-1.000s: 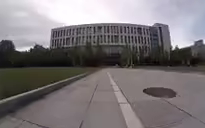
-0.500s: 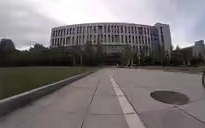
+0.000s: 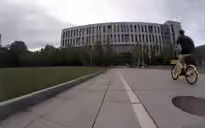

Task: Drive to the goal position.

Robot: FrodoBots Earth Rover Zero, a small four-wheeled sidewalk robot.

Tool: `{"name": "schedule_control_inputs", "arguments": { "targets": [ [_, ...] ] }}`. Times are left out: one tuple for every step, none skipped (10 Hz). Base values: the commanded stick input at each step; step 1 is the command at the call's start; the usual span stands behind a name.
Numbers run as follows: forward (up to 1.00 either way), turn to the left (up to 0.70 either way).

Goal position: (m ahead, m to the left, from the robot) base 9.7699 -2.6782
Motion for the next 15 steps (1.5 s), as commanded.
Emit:
{"name": "schedule_control_inputs", "arguments": {
  "targets": [
    [0.70, 0.00],
    [0.70, 0.00],
    [0.70, 0.00],
    [0.70, -0.03],
    [0.70, -0.16],
    [0.70, -0.29],
    [0.70, -0.27],
    [0.70, 0.00],
    [0.70, 0.00],
    [0.70, 0.00],
    [0.70, 0.00],
    [0.70, 0.00],
    [0.70, 0.00],
    [0.70, 0.00],
    [0.70, 0.00]
  ]
}}
